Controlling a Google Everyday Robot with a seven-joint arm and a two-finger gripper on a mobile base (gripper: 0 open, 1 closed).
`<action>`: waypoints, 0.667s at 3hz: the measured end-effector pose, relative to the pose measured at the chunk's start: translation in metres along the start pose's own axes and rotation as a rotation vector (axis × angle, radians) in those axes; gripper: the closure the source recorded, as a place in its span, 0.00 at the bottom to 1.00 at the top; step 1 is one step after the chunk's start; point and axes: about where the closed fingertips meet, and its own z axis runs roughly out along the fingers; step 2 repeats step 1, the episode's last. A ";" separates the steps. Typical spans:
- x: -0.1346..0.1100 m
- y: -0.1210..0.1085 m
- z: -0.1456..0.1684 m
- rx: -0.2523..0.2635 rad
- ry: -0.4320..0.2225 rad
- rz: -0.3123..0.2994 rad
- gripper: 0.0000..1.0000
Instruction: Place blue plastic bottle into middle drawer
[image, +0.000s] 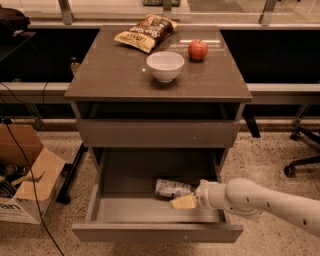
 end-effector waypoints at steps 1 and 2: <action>0.000 0.000 0.000 0.000 0.000 0.000 0.00; 0.000 0.000 0.000 0.000 0.000 0.000 0.00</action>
Offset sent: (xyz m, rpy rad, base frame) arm 0.0000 0.0000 0.0000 0.0000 0.0000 0.0000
